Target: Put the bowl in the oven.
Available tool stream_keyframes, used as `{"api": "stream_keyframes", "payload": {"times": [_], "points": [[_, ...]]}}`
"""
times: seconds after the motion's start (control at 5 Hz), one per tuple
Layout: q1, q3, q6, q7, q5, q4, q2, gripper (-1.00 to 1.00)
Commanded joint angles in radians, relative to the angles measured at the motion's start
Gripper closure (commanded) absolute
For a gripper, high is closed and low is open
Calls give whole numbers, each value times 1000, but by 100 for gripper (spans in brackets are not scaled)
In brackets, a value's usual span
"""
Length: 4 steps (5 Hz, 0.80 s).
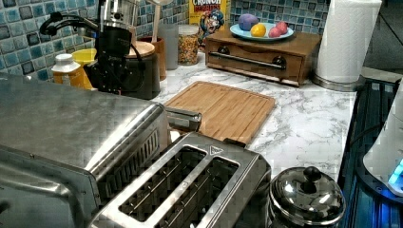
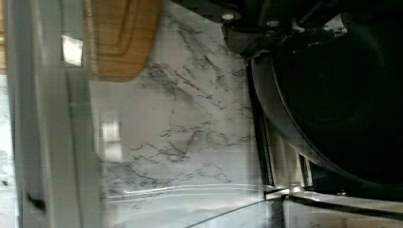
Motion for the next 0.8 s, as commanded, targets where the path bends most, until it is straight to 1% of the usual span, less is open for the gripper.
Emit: {"api": "stream_keyframes", "payload": {"times": [0.2, 0.4, 0.6, 0.8], "points": [[45, 75, -16, 8, 22, 127, 5, 100], [51, 81, -13, 27, 6, 131, 22, 100], [69, 63, 9, 65, -27, 134, 27, 100], [53, 55, 14, 101, 21, 136, 14, 0]]}}
